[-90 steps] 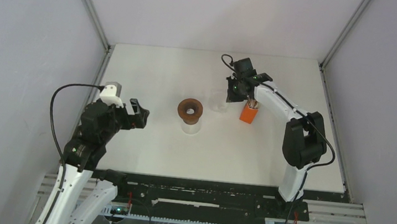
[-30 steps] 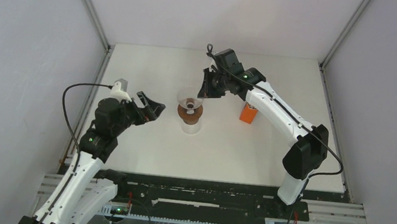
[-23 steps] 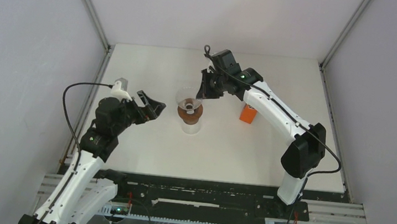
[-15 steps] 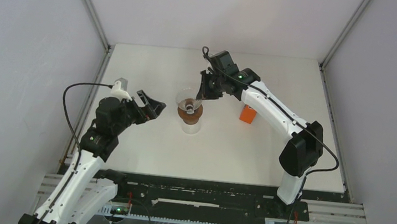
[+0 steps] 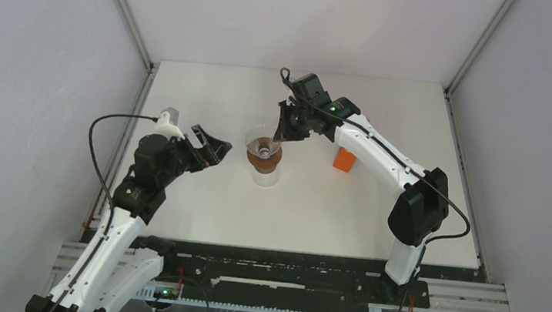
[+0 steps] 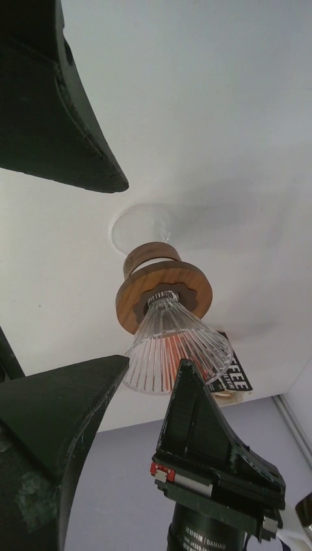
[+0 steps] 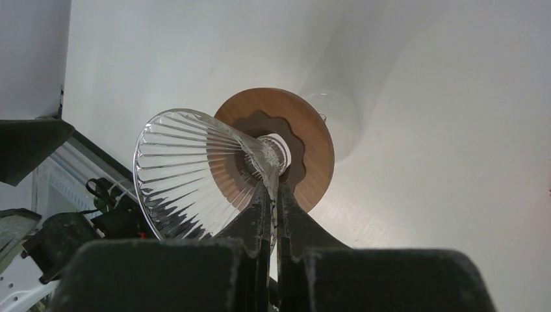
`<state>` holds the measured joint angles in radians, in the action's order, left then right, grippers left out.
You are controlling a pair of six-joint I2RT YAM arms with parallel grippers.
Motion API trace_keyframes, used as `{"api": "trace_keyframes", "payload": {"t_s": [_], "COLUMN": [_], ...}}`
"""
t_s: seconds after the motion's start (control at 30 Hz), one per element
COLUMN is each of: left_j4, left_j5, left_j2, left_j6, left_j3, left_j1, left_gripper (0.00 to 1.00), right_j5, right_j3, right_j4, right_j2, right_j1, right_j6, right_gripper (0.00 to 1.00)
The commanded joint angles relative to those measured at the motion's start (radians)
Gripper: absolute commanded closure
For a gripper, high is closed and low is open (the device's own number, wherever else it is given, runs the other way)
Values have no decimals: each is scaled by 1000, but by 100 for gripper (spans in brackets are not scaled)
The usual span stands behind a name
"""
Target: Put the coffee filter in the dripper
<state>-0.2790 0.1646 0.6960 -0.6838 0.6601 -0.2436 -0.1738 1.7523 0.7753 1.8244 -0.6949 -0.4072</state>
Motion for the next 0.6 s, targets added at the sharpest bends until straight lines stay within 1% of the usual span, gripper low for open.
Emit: {"api": "trace_keyframes", "payload": {"t_s": [0.0, 0.27, 0.43, 0.57], "left_j4": [49, 76, 114, 149], "left_j5": [15, 15, 15, 16], "left_j2": [2, 26, 69, 114], "left_j6": [-17, -32, -47, -61], "left_j3": [-11, -11, -3, 9], "left_j1": [-9, -21, -37, -50], "left_gripper": [0, 0, 1, 8], "right_j5": [4, 28, 63, 72], "right_j3": [-20, -40, -43, -43], "right_j4": [-61, -66, -56, -47], "right_j2": [3, 22, 25, 26], "right_j1": [-9, -26, -40, -44], "right_j6": [3, 13, 23, 29], "right_gripper": [100, 100, 100, 100]}}
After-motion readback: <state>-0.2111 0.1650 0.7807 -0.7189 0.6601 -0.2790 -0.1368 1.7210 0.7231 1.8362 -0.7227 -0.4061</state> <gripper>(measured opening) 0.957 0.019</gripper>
